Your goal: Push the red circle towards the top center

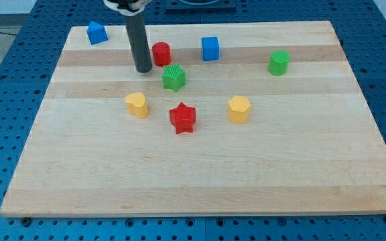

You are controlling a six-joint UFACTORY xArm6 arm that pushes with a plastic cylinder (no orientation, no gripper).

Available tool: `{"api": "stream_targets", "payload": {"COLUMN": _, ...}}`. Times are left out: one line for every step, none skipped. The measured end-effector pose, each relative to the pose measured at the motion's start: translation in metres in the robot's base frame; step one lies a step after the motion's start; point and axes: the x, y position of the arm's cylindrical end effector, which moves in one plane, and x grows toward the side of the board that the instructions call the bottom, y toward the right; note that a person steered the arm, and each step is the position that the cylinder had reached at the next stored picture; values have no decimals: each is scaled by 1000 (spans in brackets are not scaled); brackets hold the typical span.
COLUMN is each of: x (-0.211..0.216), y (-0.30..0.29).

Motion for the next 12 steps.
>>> {"api": "stream_targets", "payload": {"x": -16, "y": 21}}
{"api": "stream_targets", "payload": {"x": -34, "y": 49}}
{"api": "stream_targets", "payload": {"x": -34, "y": 49}}
{"api": "stream_targets", "payload": {"x": -30, "y": 64}}
{"api": "stream_targets", "payload": {"x": -30, "y": 70}}
{"api": "stream_targets", "payload": {"x": -34, "y": 70}}
{"api": "stream_targets", "payload": {"x": -47, "y": 70}}
{"api": "stream_targets", "payload": {"x": -62, "y": 70}}
{"api": "stream_targets", "payload": {"x": -69, "y": 70}}
{"api": "stream_targets", "payload": {"x": -69, "y": 70}}
{"api": "stream_targets", "payload": {"x": -69, "y": 66}}
{"api": "stream_targets", "payload": {"x": -74, "y": 49}}
